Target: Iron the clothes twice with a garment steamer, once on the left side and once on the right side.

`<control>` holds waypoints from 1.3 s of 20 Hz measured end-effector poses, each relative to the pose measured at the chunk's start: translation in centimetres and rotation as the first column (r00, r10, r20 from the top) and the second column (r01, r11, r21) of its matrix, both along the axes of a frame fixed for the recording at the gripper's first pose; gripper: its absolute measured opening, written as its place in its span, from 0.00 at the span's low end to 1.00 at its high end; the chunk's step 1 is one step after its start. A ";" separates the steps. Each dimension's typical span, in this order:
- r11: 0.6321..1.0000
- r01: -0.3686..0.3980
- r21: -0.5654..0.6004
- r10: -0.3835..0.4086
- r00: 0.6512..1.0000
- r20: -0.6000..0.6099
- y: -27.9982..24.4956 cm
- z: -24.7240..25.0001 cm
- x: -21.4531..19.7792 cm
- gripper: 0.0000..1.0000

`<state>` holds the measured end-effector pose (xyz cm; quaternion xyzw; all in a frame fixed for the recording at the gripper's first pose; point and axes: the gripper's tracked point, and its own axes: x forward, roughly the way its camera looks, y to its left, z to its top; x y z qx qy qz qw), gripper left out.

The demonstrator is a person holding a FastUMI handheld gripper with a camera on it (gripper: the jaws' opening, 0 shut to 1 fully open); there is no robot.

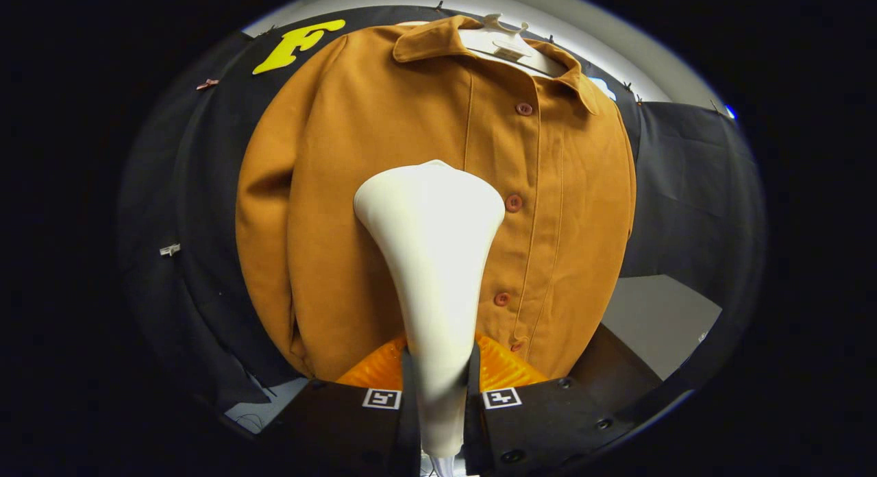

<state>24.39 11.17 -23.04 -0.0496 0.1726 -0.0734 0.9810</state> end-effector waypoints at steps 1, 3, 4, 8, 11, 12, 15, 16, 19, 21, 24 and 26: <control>1.000 0.007 0.008 -0.007 1.000 -0.008 -0.1 -0.8 -0.4 0.28; 1.000 0.011 0.010 -0.010 1.000 -0.016 -0.1 -2.4 -0.7 0.28; 1.000 0.010 0.004 -0.009 1.000 -0.025 -0.1 -3.3 -0.9 0.28; 1.000 0.004 0.001 -0.004 0.998 -0.059 0.0 -6.2 -1.5 0.28; 1.000 0.000 -0.006 0.000 0.996 -0.089 -0.2 -9.0 -2.5 0.28; 1.000 0.002 -0.002 -0.002 0.995 -0.102 -0.5 -9.9 -2.7 0.28; 1.000 0.005 -0.003 -0.006 0.991 -0.132 -1.0 -11.9 -3.8 0.28; 1.000 0.004 -0.005 -0.004 0.990 -0.140 -1.2 -12.5 -4.1 0.28; 1.000 -0.003 -0.001 0.003 0.988 -0.156 -1.6 -13.3 -5.4 0.28; 1.000 -0.011 0.004 0.011 0.989 -0.146 -1.7 -13.0 -6.1 0.28; 1.000 -0.025 0.004 0.026 0.993 -0.119 -2.1 -11.6 -8.3 0.28; 0.999 -0.028 0.017 0.030 0.994 -0.102 -2.5 -10.1 -9.6 0.28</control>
